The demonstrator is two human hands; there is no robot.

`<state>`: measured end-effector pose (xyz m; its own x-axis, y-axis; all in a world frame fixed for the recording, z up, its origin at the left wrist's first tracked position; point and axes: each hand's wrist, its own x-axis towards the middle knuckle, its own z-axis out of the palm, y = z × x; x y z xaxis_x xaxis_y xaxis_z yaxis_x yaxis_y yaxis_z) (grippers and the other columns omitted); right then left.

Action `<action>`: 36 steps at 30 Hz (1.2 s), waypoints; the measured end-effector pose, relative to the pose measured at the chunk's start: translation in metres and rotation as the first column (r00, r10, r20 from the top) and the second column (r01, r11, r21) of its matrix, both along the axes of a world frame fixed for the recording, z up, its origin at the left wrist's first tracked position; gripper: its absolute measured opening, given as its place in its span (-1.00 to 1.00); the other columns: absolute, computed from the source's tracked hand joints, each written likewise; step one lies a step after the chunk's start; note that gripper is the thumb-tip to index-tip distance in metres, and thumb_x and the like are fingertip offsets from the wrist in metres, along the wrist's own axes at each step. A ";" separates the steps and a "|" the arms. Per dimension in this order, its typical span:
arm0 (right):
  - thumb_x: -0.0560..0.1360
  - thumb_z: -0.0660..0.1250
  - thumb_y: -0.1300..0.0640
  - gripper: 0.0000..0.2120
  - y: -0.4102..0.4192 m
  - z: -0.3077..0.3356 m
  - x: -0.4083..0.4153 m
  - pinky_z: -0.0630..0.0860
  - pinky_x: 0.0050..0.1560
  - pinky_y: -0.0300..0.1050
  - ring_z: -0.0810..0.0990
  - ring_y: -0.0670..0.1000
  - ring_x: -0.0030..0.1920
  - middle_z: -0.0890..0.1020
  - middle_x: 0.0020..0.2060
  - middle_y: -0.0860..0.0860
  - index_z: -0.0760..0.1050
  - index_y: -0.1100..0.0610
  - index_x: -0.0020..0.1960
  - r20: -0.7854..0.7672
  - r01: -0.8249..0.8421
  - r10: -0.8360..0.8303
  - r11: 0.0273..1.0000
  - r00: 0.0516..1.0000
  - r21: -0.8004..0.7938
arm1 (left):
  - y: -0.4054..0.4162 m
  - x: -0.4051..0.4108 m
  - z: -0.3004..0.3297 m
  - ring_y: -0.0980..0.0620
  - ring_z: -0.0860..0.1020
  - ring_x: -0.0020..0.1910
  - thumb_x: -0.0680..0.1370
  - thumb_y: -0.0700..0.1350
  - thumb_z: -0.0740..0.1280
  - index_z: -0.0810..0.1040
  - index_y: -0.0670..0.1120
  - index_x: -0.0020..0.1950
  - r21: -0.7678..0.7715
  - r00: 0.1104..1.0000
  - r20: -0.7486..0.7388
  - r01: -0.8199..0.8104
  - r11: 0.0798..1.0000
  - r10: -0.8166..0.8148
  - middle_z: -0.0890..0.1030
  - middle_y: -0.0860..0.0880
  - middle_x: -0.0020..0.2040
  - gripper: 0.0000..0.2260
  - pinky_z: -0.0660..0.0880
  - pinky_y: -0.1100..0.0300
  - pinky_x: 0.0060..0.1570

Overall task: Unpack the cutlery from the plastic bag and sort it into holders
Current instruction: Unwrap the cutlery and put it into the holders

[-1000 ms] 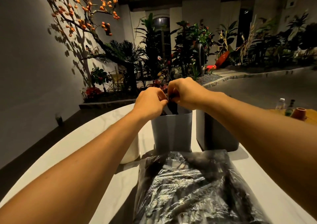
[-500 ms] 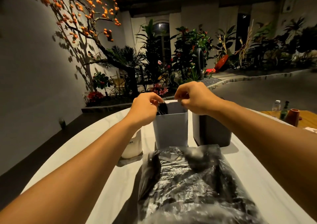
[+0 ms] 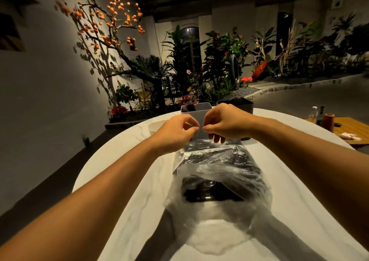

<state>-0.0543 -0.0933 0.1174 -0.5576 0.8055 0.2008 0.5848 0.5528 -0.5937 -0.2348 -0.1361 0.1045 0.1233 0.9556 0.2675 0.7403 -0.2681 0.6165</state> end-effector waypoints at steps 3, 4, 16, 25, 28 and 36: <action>0.57 0.34 0.21 -0.89 -0.031 -0.001 0.006 0.67 -0.10 -0.09 0.73 0.06 -0.17 0.71 -0.15 0.16 0.60 0.24 0.01 0.058 -0.077 0.092 0.973 0.994 -0.217 | -0.024 0.005 -0.011 0.02 0.62 0.09 0.62 -0.16 0.33 0.56 -0.10 0.24 -0.123 0.993 -0.108 0.037 0.992 -0.051 0.65 -0.08 0.15 -0.80 0.59 0.11 0.11; 0.58 0.33 0.23 -0.90 -0.041 -0.003 0.007 0.67 -0.05 -0.05 0.73 0.09 -0.14 0.71 -0.13 0.17 0.60 0.24 0.01 0.084 -0.096 0.128 0.945 0.988 -0.313 | -0.031 0.006 -0.016 0.01 0.61 0.13 0.60 -0.17 0.34 0.54 -0.10 0.27 -0.159 0.991 -0.110 0.053 0.986 -0.071 0.64 -0.09 0.19 -0.76 0.58 0.06 0.18; 0.56 0.26 0.18 -0.81 -0.062 -0.071 0.022 0.60 0.00 0.00 0.56 0.07 -0.10 0.54 -0.22 0.02 0.59 0.16 0.11 0.668 0.039 -0.187 0.973 0.721 0.230 | -0.047 0.012 -0.087 -0.07 0.53 -0.06 0.56 -0.16 0.39 0.53 -0.02 0.15 0.381 0.813 -0.314 -0.365 0.850 0.490 0.59 -0.03 0.06 -0.82 0.57 0.02 -0.04; 0.41 0.54 0.15 -0.58 -0.047 -0.089 0.029 0.58 0.14 -0.03 0.55 0.06 0.10 0.60 0.10 0.00 0.59 0.00 0.24 0.629 -0.077 -0.165 0.937 0.760 0.340 | -0.042 0.021 -0.111 0.01 0.53 -0.13 0.47 -0.26 0.49 0.60 -0.09 0.08 0.451 0.834 -0.547 0.367 0.813 -0.073 0.58 -0.03 -0.03 -0.78 0.38 0.38 -0.19; 0.43 0.52 0.18 -0.56 -0.044 -0.091 0.031 0.59 0.13 -0.06 0.56 0.05 0.09 0.60 0.10 0.00 0.56 -0.01 0.28 0.605 -0.044 -0.121 0.967 0.787 0.250 | -0.035 0.007 -0.121 0.04 0.52 0.09 0.46 0.00 0.53 0.54 0.01 0.32 0.344 0.853 -0.520 0.254 0.904 -0.042 0.58 0.05 0.17 -0.55 0.53 0.24 0.06; 0.43 0.50 -0.03 -0.23 -0.030 -0.089 0.029 0.23 0.50 0.07 0.19 0.09 0.53 0.27 0.52 -0.02 0.23 -0.07 0.55 0.679 -0.107 -0.143 0.944 0.720 0.313 | -0.015 -0.018 -0.112 0.01 -0.16 0.62 0.24 0.62 0.13 -0.11 0.04 0.64 0.213 0.789 -0.612 0.096 0.972 0.057 -0.08 -0.01 0.65 0.14 -0.32 0.11 0.54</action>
